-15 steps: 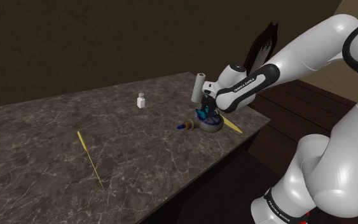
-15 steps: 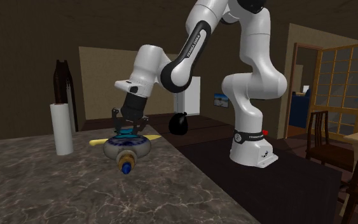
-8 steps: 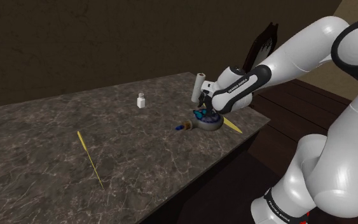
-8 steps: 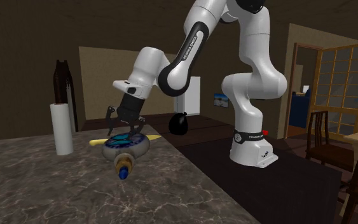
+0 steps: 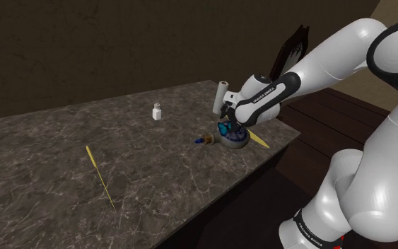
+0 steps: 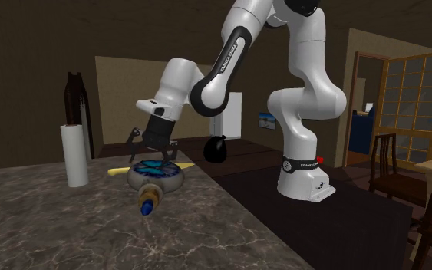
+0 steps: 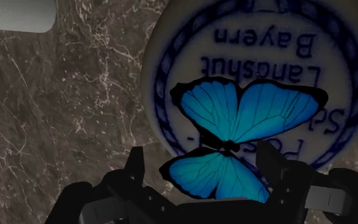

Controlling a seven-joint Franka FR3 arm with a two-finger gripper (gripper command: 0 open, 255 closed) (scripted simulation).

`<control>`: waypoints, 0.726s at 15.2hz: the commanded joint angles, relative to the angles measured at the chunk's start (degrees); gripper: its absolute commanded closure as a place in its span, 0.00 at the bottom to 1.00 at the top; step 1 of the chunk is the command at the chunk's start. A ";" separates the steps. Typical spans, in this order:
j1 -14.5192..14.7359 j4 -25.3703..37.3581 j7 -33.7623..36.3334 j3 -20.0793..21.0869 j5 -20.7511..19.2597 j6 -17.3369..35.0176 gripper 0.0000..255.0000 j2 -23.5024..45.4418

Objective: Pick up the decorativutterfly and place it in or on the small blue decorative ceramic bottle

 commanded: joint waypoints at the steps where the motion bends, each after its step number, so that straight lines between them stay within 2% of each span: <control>1: 0.01 -0.62 0.25 -0.14 -0.32 -1.48 0.00 0.28; 2: -0.15 -0.83 -0.51 0.14 0.68 -0.99 0.00 0.64; 4: 1.80 -1.74 8.60 -3.56 -11.82 -5.31 0.00 -5.69; 5: 0.89 -1.99 11.66 -3.05 -16.12 -7.76 0.00 -8.78; 6: -0.41 -2.17 13.24 -1.85 -18.39 -9.71 0.00 -11.06; 11: -1.01 -2.19 13.05 -1.22 -18.13 -9.67 0.00 -11.00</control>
